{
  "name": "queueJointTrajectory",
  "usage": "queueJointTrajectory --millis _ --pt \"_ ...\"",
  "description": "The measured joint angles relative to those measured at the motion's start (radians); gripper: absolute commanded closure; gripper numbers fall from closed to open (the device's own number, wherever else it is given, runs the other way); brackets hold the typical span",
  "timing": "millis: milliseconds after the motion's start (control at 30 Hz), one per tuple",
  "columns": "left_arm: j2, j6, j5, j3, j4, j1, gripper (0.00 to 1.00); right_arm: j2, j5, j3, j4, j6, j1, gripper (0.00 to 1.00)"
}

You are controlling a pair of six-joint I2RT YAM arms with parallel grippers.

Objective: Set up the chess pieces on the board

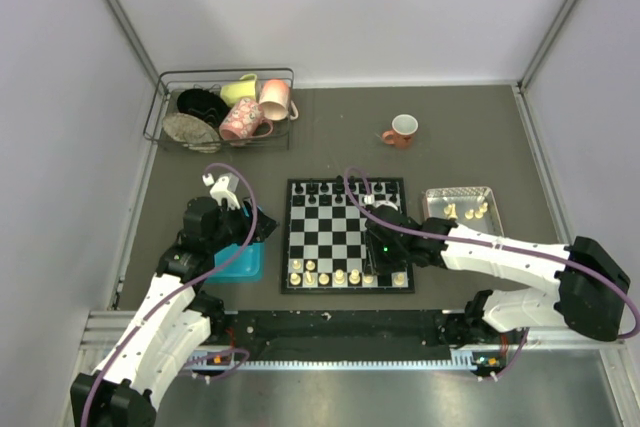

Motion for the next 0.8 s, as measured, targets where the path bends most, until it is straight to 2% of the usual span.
queueJointTrajectory --millis 800 --pt "0.000 0.000 0.000 0.000 0.000 0.000 0.44 -0.025 -0.003 -0.013 -0.003 0.000 0.000 0.82"
